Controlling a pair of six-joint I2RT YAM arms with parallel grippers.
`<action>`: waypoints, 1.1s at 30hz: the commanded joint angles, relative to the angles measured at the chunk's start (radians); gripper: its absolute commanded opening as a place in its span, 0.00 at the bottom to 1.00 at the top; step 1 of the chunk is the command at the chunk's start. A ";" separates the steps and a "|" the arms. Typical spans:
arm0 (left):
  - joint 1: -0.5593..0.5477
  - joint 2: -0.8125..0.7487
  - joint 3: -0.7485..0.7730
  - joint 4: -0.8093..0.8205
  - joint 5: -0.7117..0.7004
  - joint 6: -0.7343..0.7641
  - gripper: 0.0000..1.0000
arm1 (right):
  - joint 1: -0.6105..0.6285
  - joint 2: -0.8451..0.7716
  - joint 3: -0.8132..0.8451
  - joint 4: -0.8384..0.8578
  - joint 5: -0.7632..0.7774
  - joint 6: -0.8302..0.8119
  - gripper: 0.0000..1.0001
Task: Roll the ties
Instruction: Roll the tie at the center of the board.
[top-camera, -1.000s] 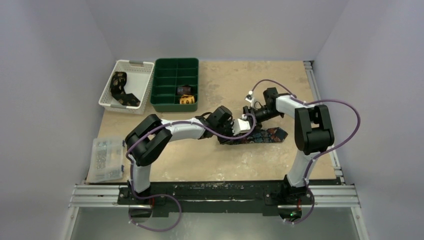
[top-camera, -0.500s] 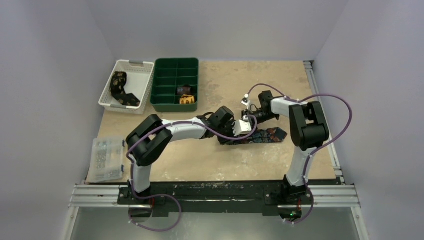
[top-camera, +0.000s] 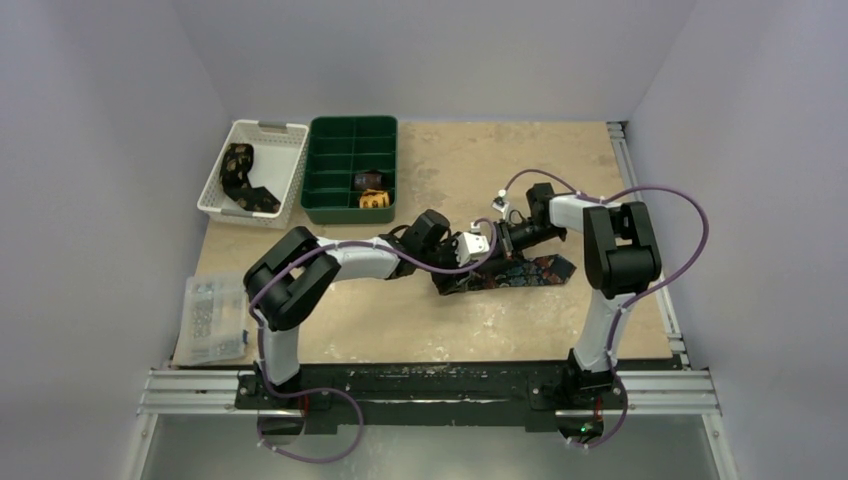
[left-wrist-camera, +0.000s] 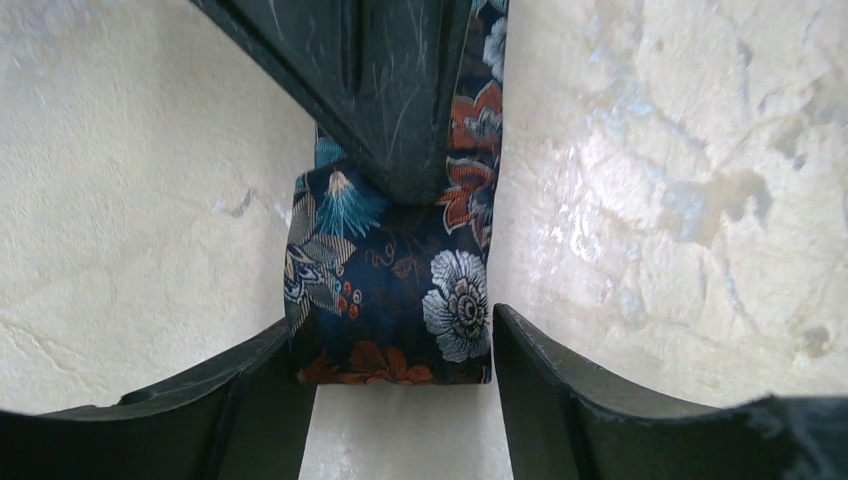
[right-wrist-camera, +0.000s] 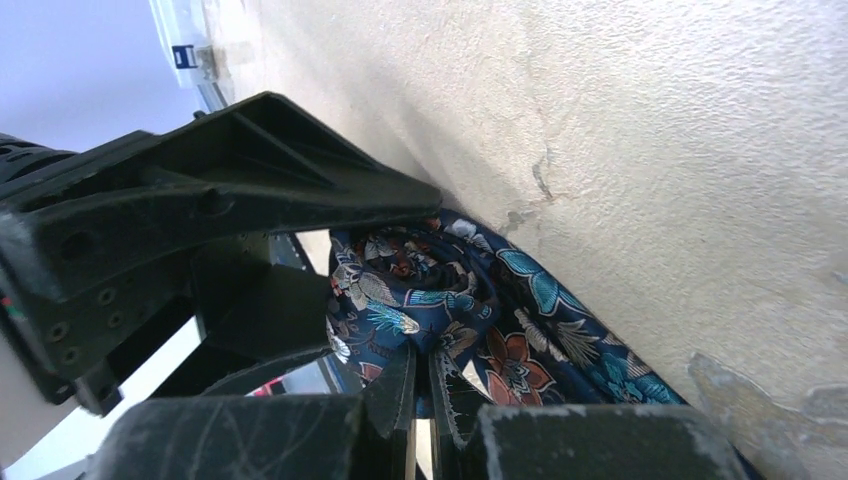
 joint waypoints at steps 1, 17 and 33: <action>-0.006 -0.008 0.015 0.168 0.113 -0.091 0.58 | -0.001 -0.016 -0.027 0.043 0.180 -0.055 0.00; -0.045 0.074 0.015 0.060 -0.029 -0.011 0.24 | -0.002 -0.013 0.017 -0.007 0.164 -0.079 0.00; -0.027 0.056 0.039 -0.077 -0.093 0.000 0.09 | -0.083 -0.036 0.037 -0.141 0.161 -0.023 0.26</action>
